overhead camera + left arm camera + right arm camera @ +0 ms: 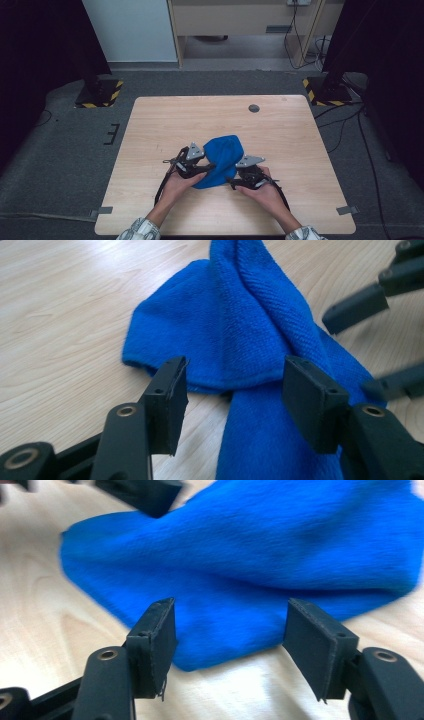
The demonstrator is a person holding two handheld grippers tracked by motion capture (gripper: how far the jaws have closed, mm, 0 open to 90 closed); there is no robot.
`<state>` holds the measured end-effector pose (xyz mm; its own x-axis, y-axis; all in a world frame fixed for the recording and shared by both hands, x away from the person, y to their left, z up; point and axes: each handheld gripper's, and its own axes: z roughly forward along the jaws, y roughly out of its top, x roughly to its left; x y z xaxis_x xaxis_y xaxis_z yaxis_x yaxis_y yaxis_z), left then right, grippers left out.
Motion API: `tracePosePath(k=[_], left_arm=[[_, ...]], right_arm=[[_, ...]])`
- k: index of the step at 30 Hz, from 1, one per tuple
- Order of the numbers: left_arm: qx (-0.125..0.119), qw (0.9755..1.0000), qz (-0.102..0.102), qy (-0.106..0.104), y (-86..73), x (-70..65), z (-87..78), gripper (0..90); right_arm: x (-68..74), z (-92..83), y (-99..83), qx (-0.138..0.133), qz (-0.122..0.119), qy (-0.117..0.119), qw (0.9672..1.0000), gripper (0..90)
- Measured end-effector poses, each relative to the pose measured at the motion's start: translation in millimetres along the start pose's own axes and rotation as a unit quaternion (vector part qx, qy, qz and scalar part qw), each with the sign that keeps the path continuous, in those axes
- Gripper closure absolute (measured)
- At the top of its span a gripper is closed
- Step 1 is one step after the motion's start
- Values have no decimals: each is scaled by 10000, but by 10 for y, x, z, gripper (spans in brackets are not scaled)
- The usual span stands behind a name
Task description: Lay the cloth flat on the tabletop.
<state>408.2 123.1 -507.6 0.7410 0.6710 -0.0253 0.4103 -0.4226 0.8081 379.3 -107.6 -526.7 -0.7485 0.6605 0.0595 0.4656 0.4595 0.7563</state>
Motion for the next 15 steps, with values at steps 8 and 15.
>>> tracePosePath(k=[8, 15], left_arm=[[146, 9997, -25, -177, 55, -11, 202, 470], [330, 9990, 212, -205, 66, -36, 284, 779]], right_arm=[[101, 56, -39, 114, -206, 114, 9997, 348], [79, 36, -56, 96, -419, -127, 9990, 596]])
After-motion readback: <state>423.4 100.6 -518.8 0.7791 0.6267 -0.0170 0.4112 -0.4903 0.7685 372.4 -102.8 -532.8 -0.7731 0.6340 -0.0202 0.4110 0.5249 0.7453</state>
